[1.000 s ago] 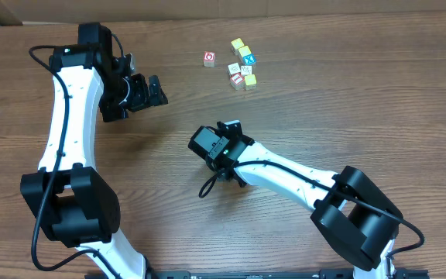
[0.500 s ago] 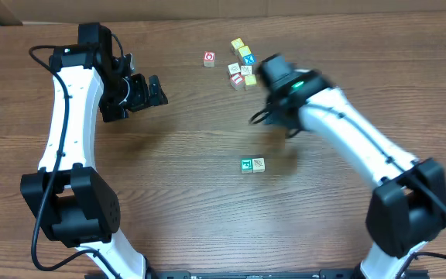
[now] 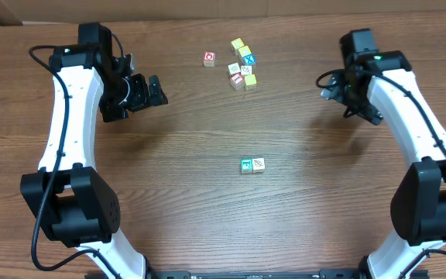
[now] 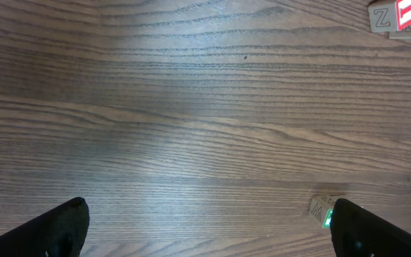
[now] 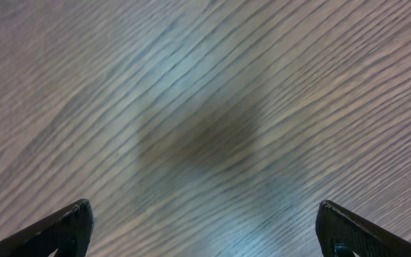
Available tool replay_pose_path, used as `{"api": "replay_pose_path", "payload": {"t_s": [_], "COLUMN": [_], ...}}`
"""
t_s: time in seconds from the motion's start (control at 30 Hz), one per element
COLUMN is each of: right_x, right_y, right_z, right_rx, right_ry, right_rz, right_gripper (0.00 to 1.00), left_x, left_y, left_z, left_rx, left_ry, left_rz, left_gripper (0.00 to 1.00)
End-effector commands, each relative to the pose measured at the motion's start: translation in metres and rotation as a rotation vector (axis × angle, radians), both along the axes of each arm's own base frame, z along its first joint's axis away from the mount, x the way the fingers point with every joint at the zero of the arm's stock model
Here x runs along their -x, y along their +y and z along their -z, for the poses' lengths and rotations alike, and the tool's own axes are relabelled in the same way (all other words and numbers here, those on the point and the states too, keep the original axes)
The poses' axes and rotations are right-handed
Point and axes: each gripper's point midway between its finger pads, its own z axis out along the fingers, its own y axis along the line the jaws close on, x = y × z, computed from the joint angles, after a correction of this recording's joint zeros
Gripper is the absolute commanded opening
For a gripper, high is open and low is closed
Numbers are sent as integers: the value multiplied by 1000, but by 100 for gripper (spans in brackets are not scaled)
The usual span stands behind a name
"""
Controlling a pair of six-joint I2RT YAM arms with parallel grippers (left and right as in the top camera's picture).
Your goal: Flip 5 blocks
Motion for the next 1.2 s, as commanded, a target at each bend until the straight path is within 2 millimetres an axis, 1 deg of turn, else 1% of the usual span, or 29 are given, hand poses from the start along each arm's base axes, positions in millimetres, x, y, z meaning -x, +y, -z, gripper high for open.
{"api": "replay_pose_path", "payload": {"t_s": [0.0,0.47,0.53,0.57,0.67,0.77,0.83,0.93,1.0,1.1,1.17], "right_x": [-4,-6,-6,-6,-6,-6,-6,-6,-6,-6,-6], "right_y": [-3,-3,-3,-3,-3,-3,-3,-3,-3,-3,-3], "right_z": [-11,-12,-12,-12,-12,-12,-12,-12,-12,-12,-12], "right_rx": [-9,-10,-10,-10,-10,-10,-10,-10,-10,-10,-10], "right_ry": [-40,-50,-50,-50,-50,-50,-50,-50,-50,-50,-50], "right_rz": [10,10,11,10,11,11,11,10,11,11,10], "right_gripper": [100,100,100,100,100,100,100,100,100,100,100], "left_x": [-6,-6,-26,-32,-41,-42,-41,-37,-31,-24,-18], "left_y": [0,0,2,3,4,2,-3,-23,-33,-48,-62], "left_z": [-8,-8,-12,-14,-17,-18,-19,-24,-25,-23,-22], "left_rx": [0,0,-8,-11,-14,-4,36,150,195,221,224], "left_ry": [-25,-28,-112,-138,-178,-183,-172,-159,-138,-106,-85], "left_rz": [-9,-9,-9,-9,-9,-10,-30,-13,4,29,60], "left_gripper": [100,100,100,100,100,100,100,100,100,100,100]}}
